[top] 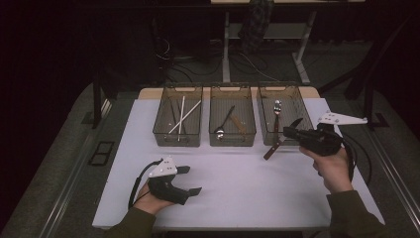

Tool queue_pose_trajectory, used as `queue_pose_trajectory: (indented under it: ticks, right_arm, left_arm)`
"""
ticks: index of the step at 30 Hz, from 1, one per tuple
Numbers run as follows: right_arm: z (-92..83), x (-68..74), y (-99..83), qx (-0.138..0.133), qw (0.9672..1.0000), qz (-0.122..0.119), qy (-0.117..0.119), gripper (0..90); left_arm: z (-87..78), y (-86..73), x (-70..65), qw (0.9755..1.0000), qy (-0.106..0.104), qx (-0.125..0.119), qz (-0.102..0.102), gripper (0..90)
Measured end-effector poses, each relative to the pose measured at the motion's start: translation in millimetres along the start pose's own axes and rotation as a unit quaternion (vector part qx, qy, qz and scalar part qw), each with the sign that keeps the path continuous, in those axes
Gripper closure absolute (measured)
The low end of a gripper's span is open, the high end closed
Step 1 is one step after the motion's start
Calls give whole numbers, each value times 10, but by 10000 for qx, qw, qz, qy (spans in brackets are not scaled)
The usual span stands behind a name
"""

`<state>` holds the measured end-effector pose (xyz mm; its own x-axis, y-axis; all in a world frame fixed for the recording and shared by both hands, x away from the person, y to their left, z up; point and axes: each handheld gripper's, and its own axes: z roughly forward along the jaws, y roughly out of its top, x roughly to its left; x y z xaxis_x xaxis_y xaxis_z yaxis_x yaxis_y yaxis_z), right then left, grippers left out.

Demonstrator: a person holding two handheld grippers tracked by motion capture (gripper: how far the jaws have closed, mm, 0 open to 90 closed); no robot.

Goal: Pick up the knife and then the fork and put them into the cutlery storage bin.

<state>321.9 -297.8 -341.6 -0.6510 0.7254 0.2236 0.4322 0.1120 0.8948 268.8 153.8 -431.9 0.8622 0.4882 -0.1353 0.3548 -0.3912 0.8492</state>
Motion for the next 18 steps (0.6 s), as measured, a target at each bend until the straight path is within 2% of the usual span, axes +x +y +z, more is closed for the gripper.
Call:
queue_pose_trajectory:
  ticks: [3, 5, 7, 10, 13, 18]
  right_arm:
    - [-75, -66, 123, -11, 9998, -95, -168, 892]
    - [-142, -113, 225, -69, 9995, -134, -264, 892]
    - [-205, -167, 335, -121, 9990, -170, -405, 892]
    - [-272, -259, 494, -143, 9975, -226, -654, 892]
    - [-283, -367, 623, -76, 9954, -296, -912, 892]
    - [-190, -557, 756, 219, 9895, -383, -1379, 892]
  left_arm:
    - [-16, -26, -4, 10000, 64, -26, -35, 97]
    - [-7, -38, 5, 9999, 120, 41, -71, 82]
    - [5, -43, 7, 9997, 199, 71, -92, 73]
    - [15, -44, 0, 9997, 210, 104, -103, 31]
    - [25, -49, 8, 9996, 230, 114, -118, 0]
    - [45, -60, 17, 9994, 219, 222, -130, 0]
